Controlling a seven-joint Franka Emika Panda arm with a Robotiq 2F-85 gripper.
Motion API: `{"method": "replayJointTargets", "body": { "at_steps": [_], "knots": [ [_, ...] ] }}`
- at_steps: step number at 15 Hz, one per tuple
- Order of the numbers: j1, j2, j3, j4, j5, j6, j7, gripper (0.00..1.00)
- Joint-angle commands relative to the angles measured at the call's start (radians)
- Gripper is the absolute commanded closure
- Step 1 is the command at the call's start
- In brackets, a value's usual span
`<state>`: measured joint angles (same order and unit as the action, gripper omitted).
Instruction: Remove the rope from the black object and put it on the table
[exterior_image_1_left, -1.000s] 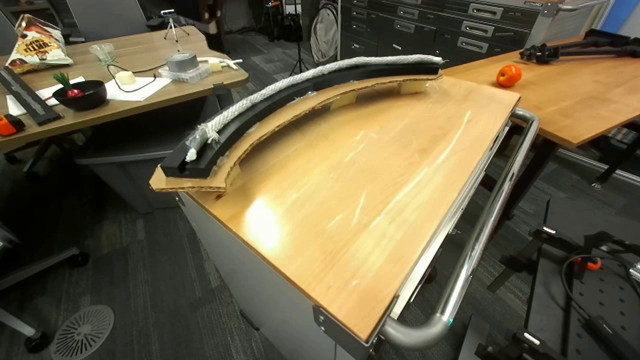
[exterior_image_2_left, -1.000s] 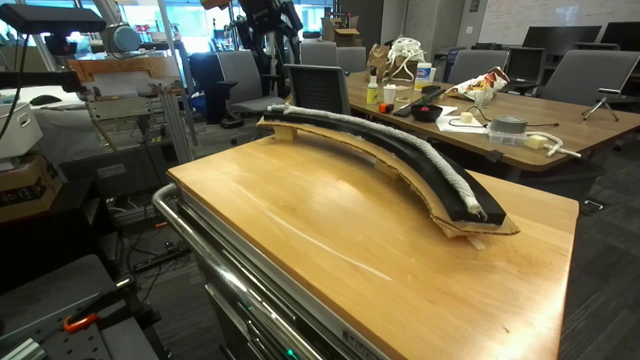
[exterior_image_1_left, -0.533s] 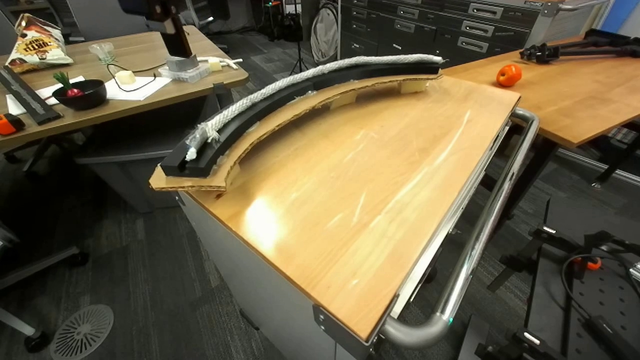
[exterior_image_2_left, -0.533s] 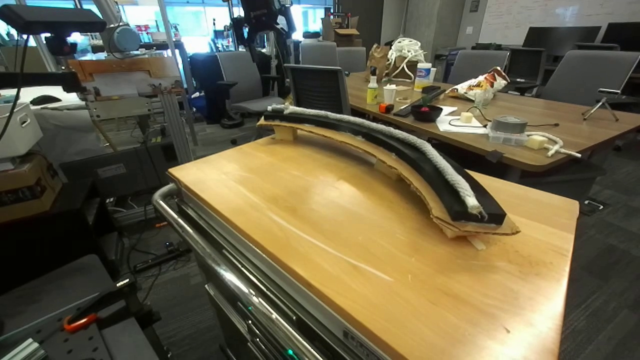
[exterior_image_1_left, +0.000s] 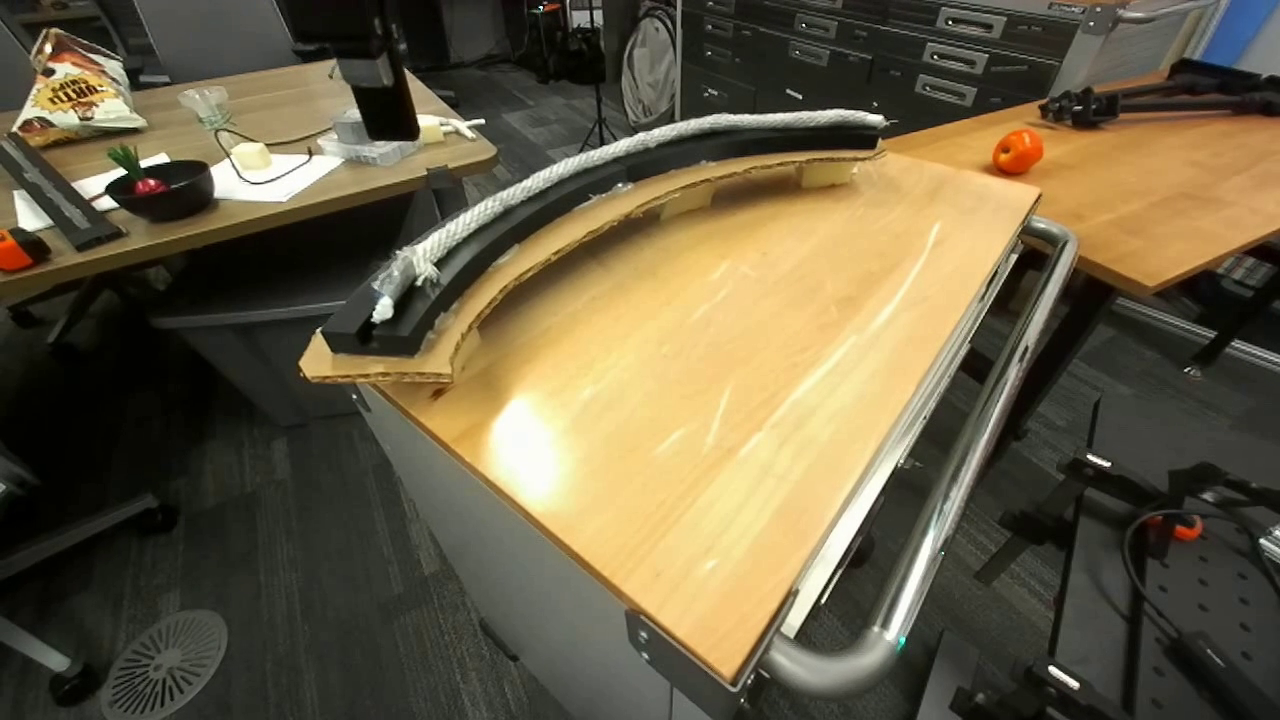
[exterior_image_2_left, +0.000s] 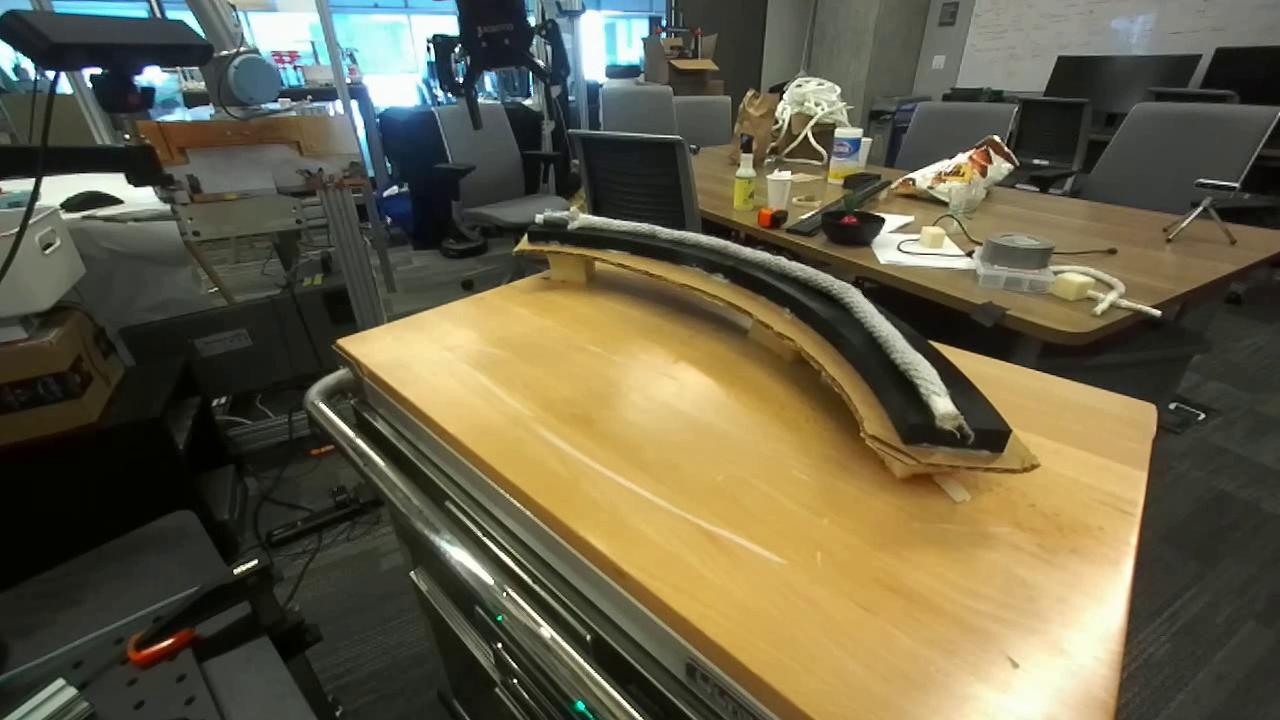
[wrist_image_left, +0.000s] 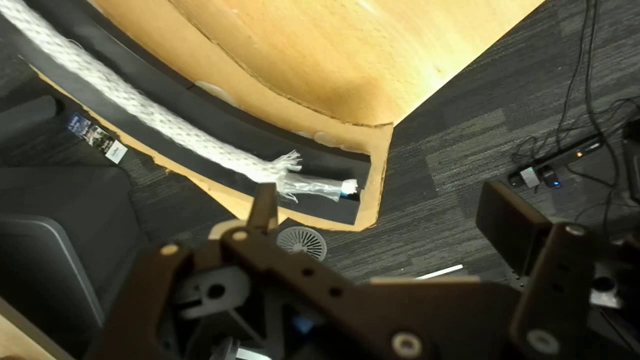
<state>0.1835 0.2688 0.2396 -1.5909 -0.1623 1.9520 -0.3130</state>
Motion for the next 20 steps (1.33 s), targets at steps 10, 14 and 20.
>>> {"method": "replayJointTargets", "body": {
  "at_steps": [10,14,20],
  "knots": [
    [0.058,0.34,-0.096,0.352,-0.324,0.013,-0.129,0.0],
    [0.041,0.451,-0.078,0.518,-0.218,-0.121,-0.25,0.0],
    [0.045,0.549,-0.08,0.723,-0.114,-0.402,-0.352,0.01]
  ]
}}
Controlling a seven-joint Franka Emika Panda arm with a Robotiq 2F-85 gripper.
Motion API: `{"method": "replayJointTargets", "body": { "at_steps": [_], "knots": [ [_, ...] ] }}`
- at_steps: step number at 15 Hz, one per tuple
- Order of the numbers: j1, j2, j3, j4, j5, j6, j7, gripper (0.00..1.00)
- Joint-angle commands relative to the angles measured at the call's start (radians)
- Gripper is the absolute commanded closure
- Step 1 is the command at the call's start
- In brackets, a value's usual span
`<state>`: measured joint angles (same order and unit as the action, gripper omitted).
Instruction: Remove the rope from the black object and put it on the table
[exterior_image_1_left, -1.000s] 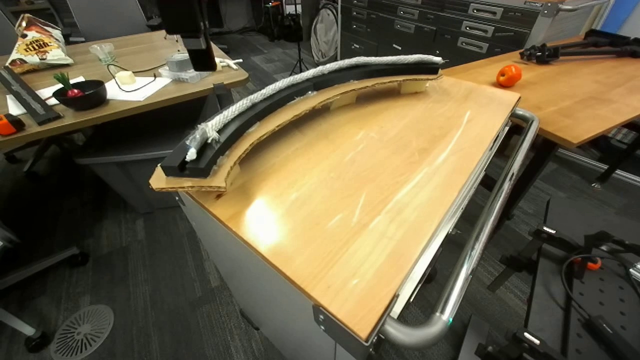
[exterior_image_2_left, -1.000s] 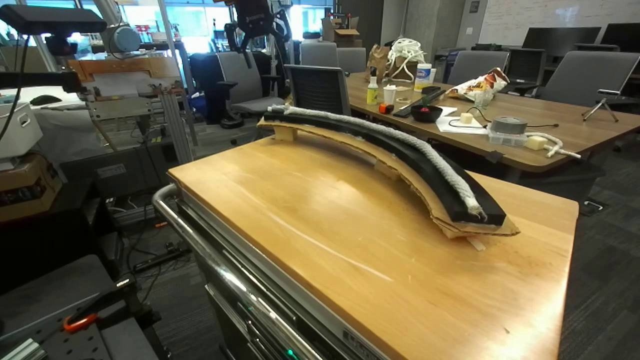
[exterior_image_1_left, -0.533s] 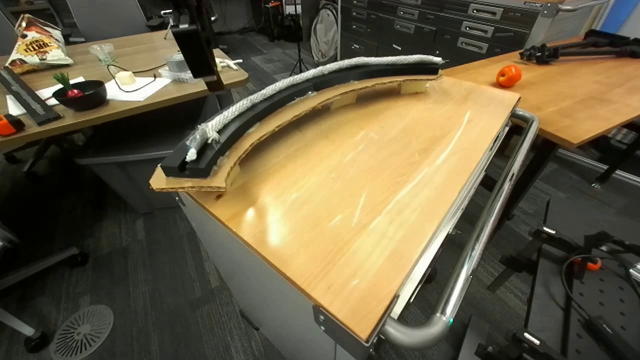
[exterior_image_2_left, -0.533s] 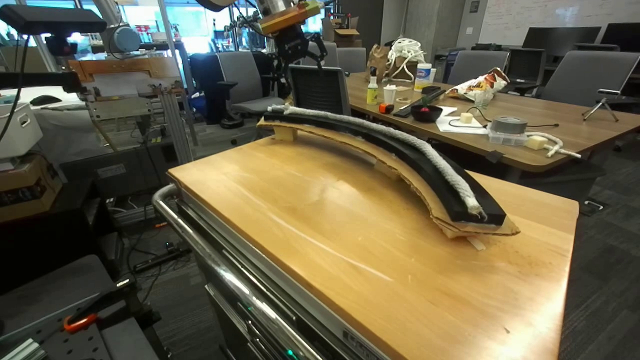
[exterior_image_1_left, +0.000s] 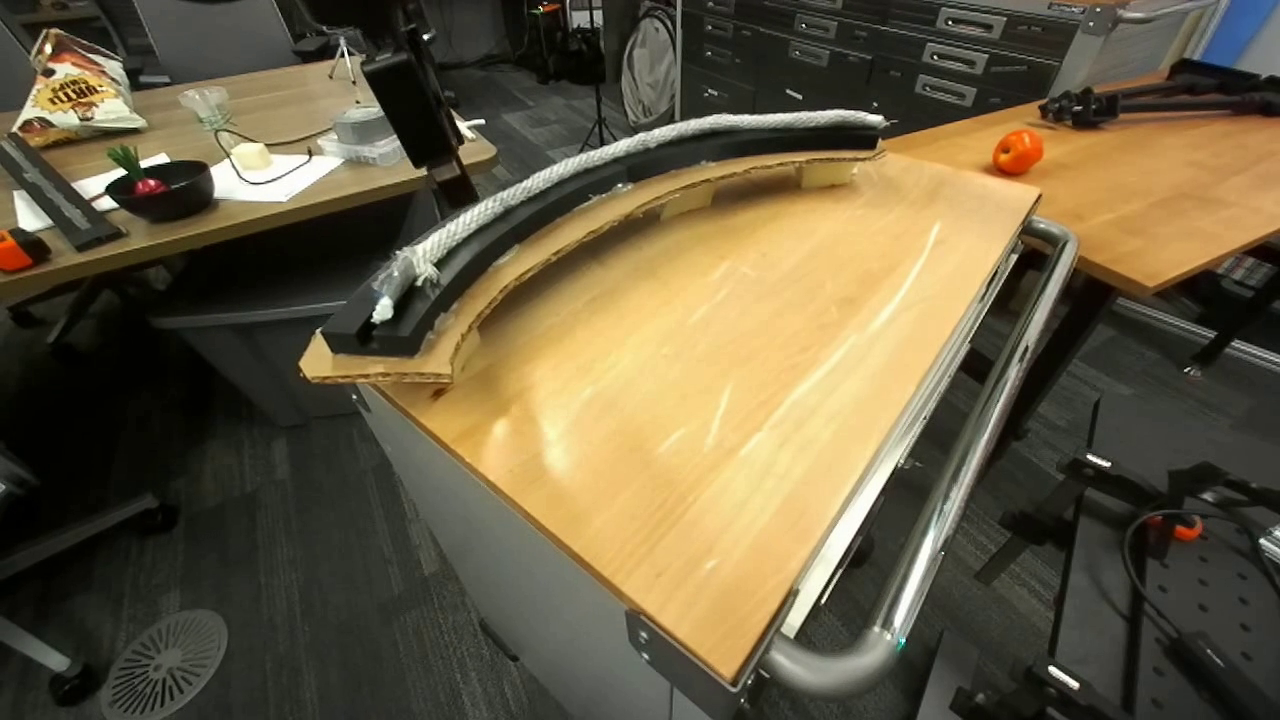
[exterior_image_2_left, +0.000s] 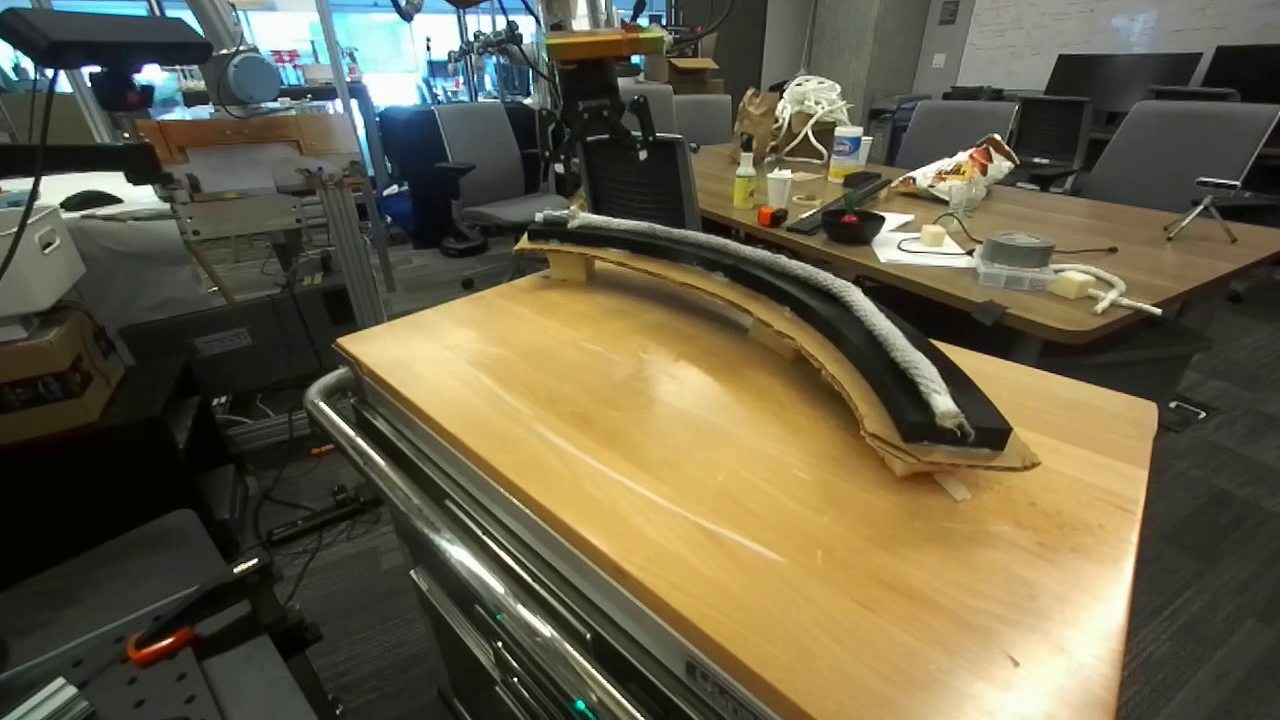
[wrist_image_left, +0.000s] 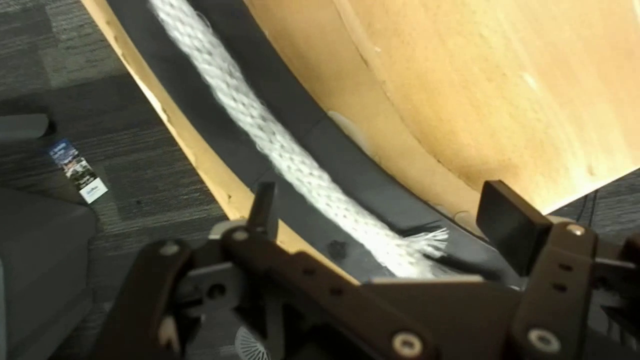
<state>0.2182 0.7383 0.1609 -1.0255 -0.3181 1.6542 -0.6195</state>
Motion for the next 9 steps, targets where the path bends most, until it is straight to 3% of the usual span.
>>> {"method": "replayJointTargets", "body": {
  "at_steps": [1,5,9],
  "knots": [
    [0.013,0.094,-0.002,0.179,0.051,-0.114,-0.044,0.01],
    [0.019,0.152,0.021,0.216,0.107,-0.011,0.038,0.0],
    [0.039,0.187,0.021,0.218,0.082,0.055,0.047,0.0]
  ]
}}
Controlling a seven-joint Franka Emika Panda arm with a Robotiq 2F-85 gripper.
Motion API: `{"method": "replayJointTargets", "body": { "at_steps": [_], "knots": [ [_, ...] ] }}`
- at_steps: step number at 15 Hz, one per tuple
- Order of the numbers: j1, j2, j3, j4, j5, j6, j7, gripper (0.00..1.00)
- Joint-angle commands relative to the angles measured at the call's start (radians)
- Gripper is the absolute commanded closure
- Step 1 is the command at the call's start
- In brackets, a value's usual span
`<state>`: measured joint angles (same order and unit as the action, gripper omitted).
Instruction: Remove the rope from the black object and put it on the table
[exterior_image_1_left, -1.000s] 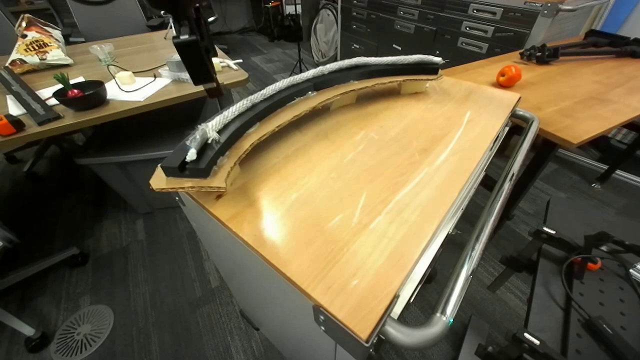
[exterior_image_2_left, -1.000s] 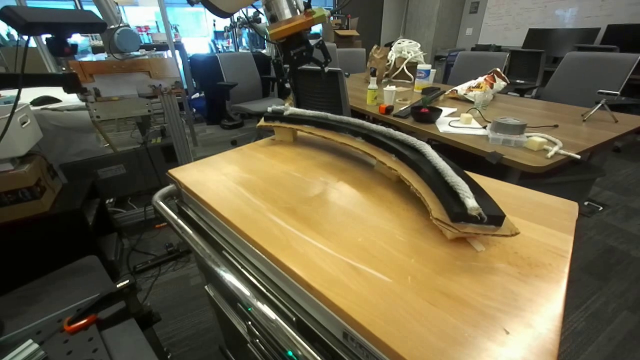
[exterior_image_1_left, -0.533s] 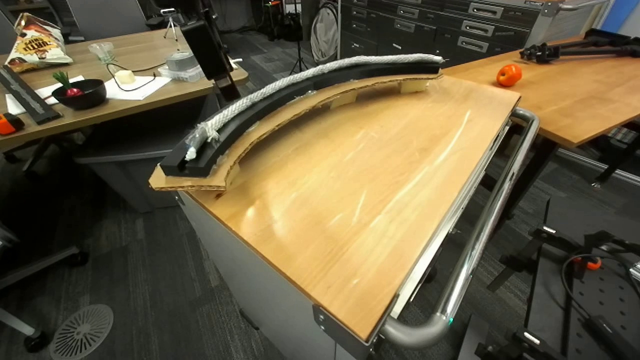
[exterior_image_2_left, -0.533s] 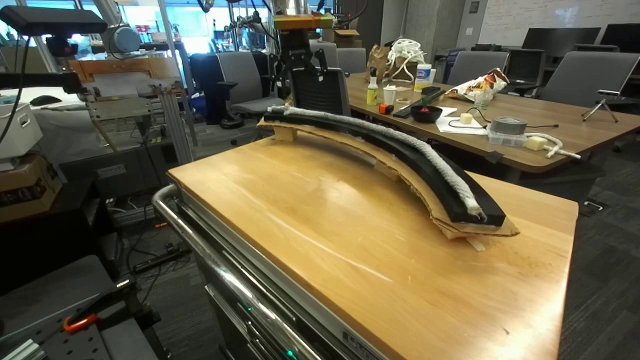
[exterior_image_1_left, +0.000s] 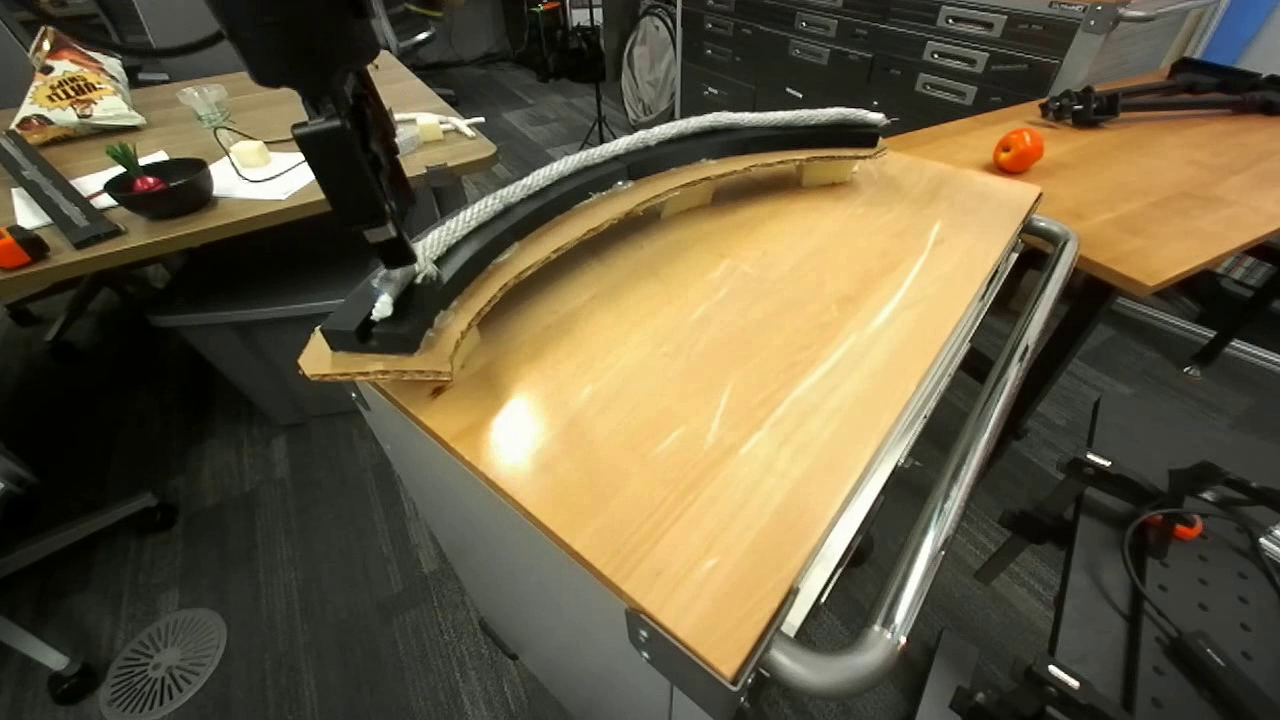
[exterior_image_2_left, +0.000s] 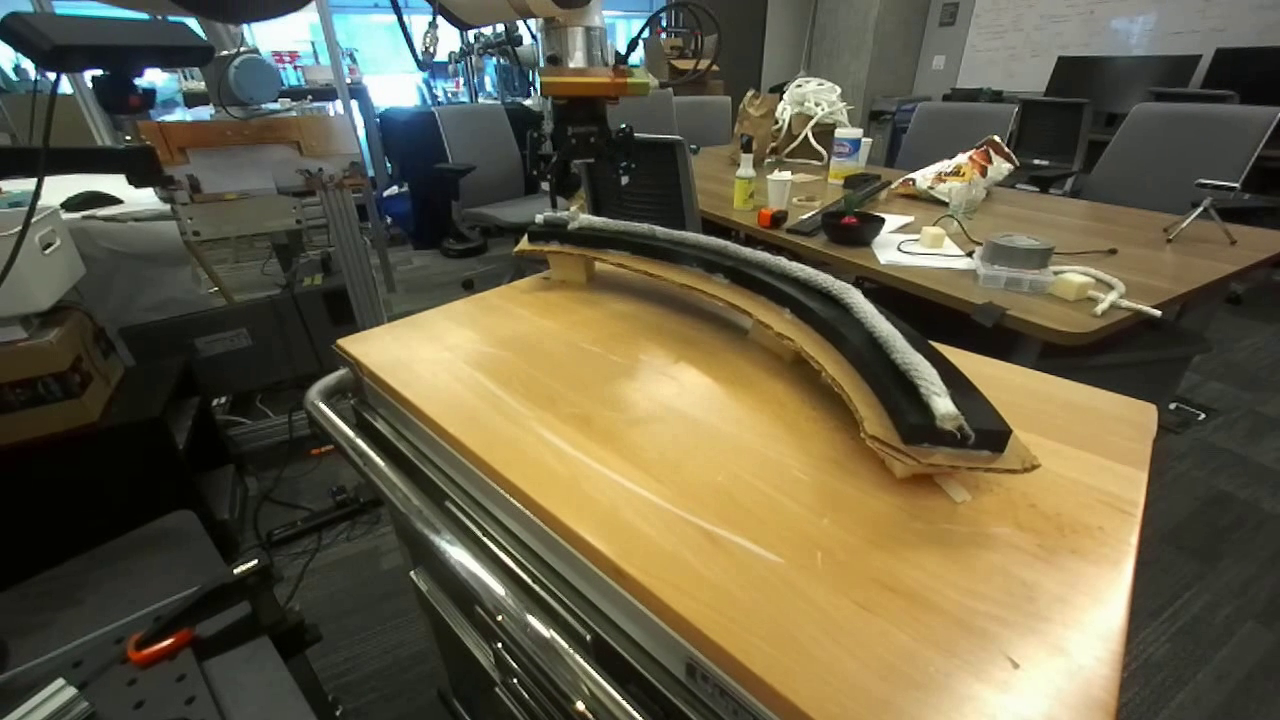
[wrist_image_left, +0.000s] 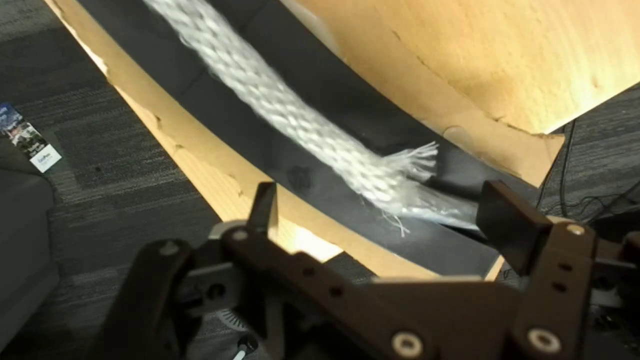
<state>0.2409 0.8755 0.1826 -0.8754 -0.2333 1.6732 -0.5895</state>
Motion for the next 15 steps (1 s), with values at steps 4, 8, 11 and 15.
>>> {"method": "replayJointTargets", "body": {
  "at_steps": [4,8,11,15],
  "knots": [
    [0.022,0.064,-0.004,0.063,-0.003,0.046,0.016,0.27],
    [0.016,0.037,0.001,0.045,0.0,0.045,0.012,0.56],
    [0.014,0.029,0.005,0.046,0.005,0.054,0.016,0.78],
    [0.007,0.017,0.008,0.041,0.012,0.056,0.026,1.0]
  ]
}}
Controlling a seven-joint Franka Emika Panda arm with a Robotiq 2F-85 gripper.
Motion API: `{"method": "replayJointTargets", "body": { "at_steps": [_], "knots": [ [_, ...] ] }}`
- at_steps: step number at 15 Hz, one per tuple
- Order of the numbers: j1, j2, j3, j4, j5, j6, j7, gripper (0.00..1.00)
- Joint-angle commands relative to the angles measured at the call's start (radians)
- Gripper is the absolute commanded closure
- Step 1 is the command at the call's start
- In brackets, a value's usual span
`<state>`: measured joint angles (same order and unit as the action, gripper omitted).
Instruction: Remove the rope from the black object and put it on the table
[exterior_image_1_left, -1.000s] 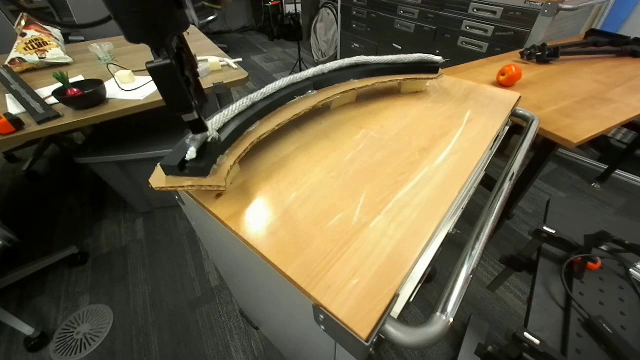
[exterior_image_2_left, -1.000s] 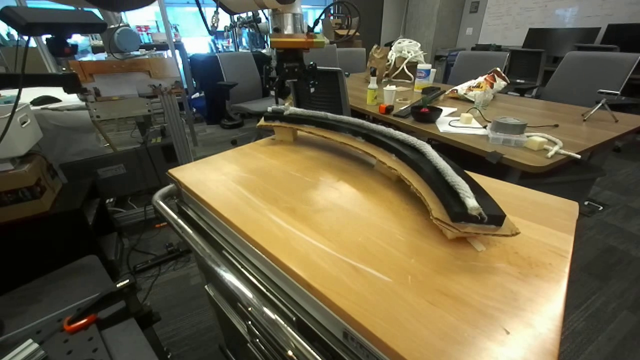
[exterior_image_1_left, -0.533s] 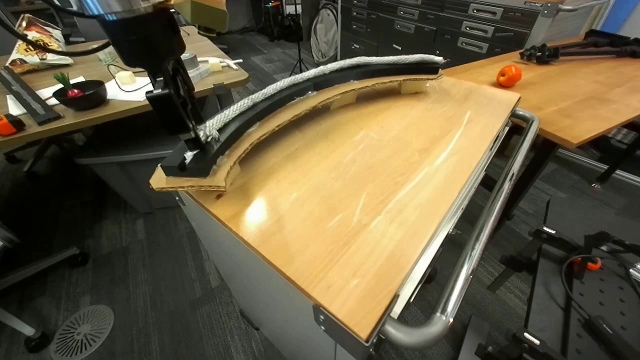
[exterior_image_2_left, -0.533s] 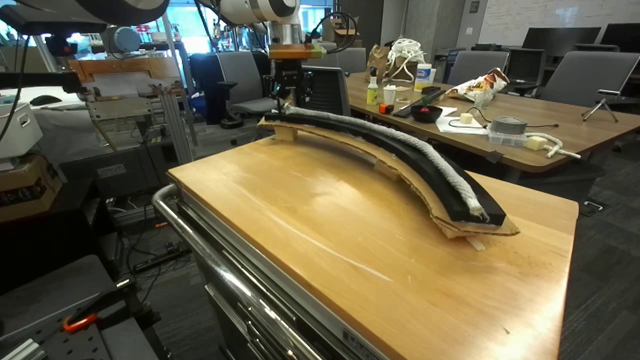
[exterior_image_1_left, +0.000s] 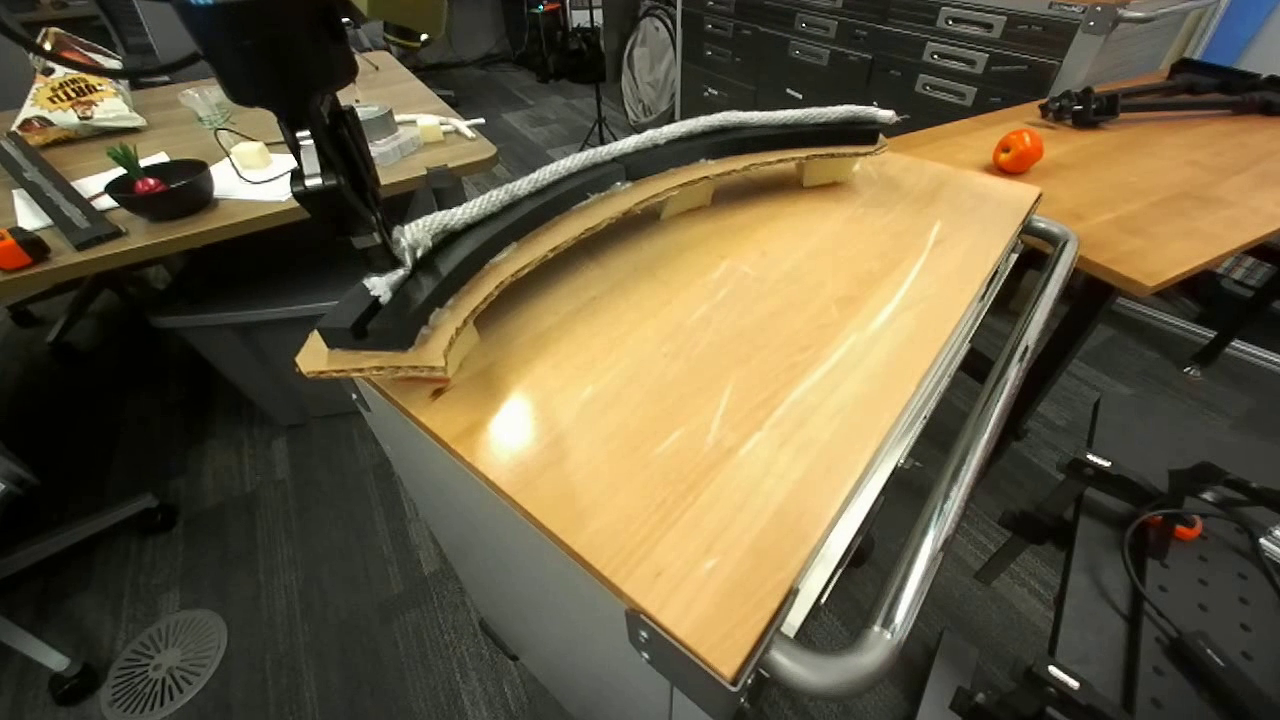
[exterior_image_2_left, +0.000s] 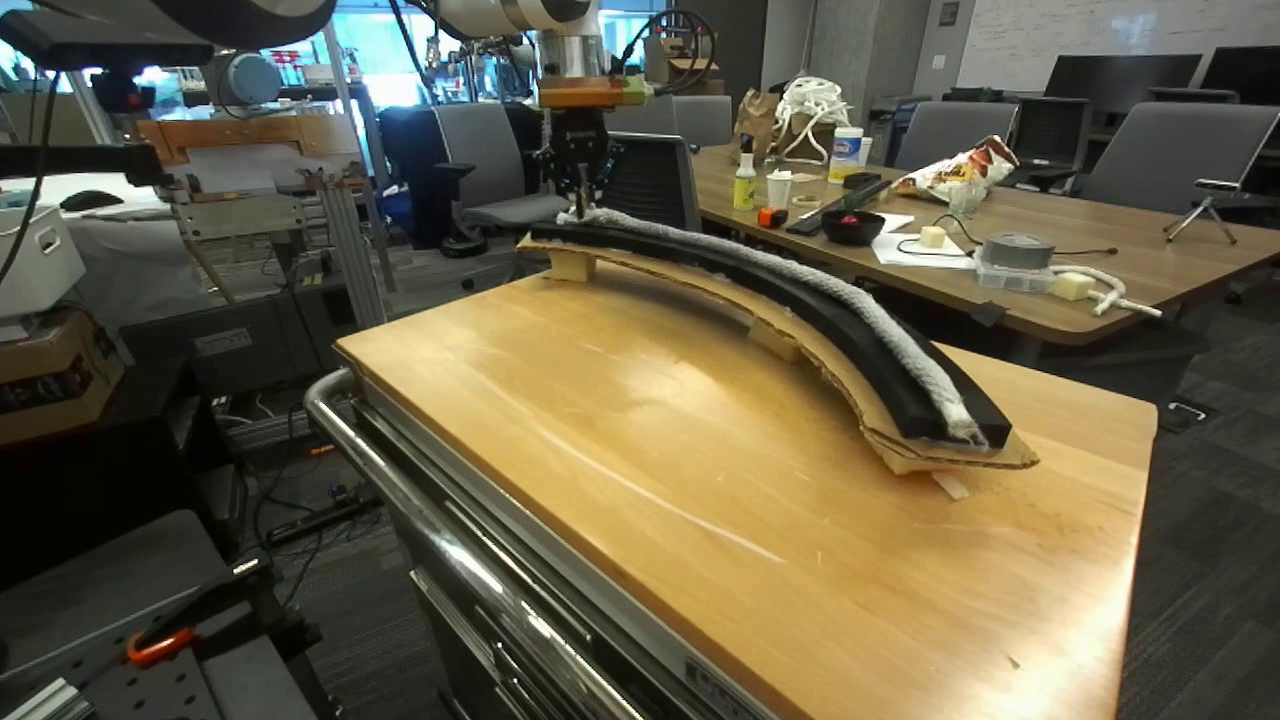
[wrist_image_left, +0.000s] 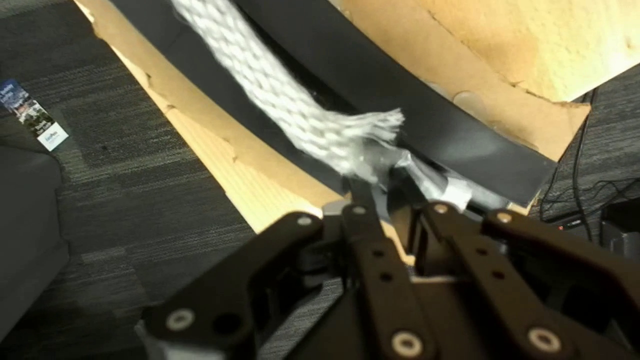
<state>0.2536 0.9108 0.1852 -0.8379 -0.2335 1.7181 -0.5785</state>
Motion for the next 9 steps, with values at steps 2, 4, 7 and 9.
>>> {"method": "replayJointTargets", "body": {
  "at_steps": [2,4,7,9],
  "knots": [
    [-0.009,-0.033,0.007,-0.001,0.014,0.01,0.021,1.0],
    [-0.005,-0.076,0.004,-0.023,0.009,-0.023,0.029,1.0],
    [-0.005,-0.2,0.01,-0.133,0.026,-0.034,0.115,1.0],
    [-0.022,-0.266,0.034,-0.211,0.088,-0.088,0.191,1.0]
  ]
}}
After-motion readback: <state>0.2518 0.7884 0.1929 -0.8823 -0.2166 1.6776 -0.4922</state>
